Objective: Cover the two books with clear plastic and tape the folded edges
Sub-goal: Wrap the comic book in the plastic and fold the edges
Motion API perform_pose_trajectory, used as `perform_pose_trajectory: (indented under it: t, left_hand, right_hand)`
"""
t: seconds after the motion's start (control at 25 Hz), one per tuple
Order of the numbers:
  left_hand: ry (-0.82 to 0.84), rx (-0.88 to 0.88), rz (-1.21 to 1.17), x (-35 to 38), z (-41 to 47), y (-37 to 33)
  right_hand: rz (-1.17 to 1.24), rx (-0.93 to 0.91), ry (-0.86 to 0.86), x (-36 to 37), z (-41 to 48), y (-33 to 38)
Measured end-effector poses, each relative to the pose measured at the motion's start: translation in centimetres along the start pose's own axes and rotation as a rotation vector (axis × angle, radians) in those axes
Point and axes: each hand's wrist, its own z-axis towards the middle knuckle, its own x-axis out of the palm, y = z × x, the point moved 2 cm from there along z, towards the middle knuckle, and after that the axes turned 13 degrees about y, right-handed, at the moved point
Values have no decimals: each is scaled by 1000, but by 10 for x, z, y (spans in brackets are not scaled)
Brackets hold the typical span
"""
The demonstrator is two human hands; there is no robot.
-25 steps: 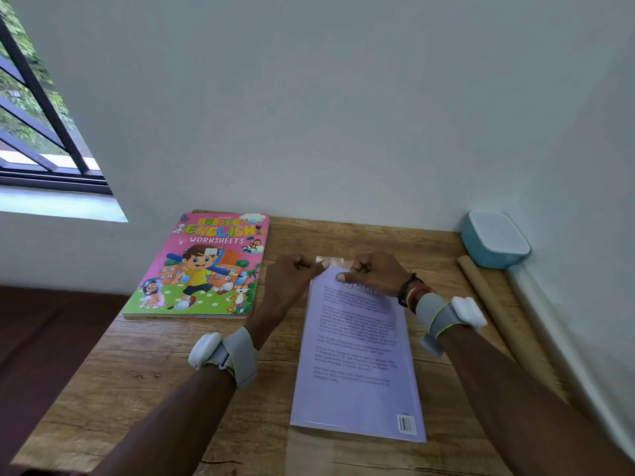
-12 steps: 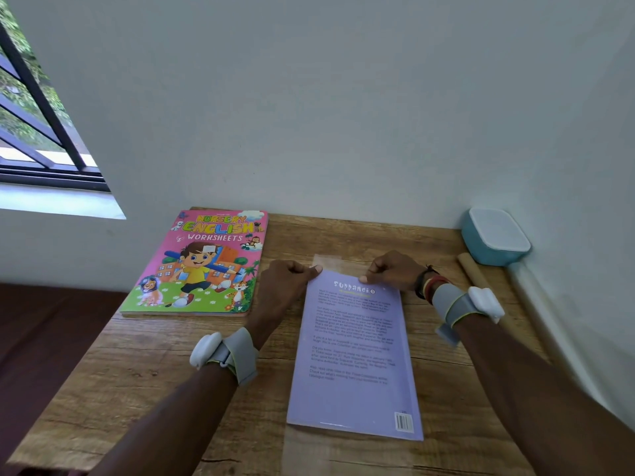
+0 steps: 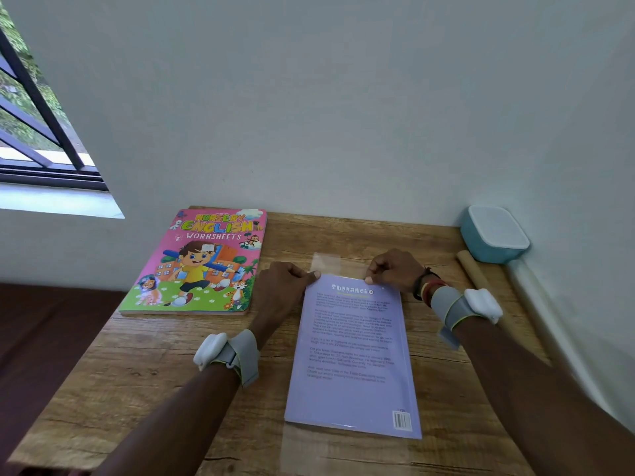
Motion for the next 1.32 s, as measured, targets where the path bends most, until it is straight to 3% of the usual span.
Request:
perform_pose_trajectory:
  t: [0.16,0.28,0.36,0.44,0.52,0.84,1.08,1.2,1.32]
  left_hand:
    - [-100,0,91,5,-6,-6]
    - [-183,32,115,12,-12,-9]
    - [-231,112,176,18,-14,-9]
    - [-241,264,349,24,-16,-10]
    - [-246,329,455,26,-16,-10]
    - [-223,192,399,22,-17,-12]
    - [-186,149,271,26,-21,-18]
    - [-177,25,57,25,-38,-26]
    - [-50,-66,90,32,-49,-29]
  right_hand:
    - [-95,52,-52,1,-5,9]
    - [-491,134,-154,18,-16,38]
    - [-578,-7,-215,51,-23,64]
    - [-451,-160,-222,91,-27,81]
    - [-323,-148,-214,112,-28,80]
    - [-240,178,-365,88,-53,22]
    - [-246,431,-498,103,-67,40]
    - [-176,452,-422,124,-73,67]
    - [-171,497,-360,139,-61,79]
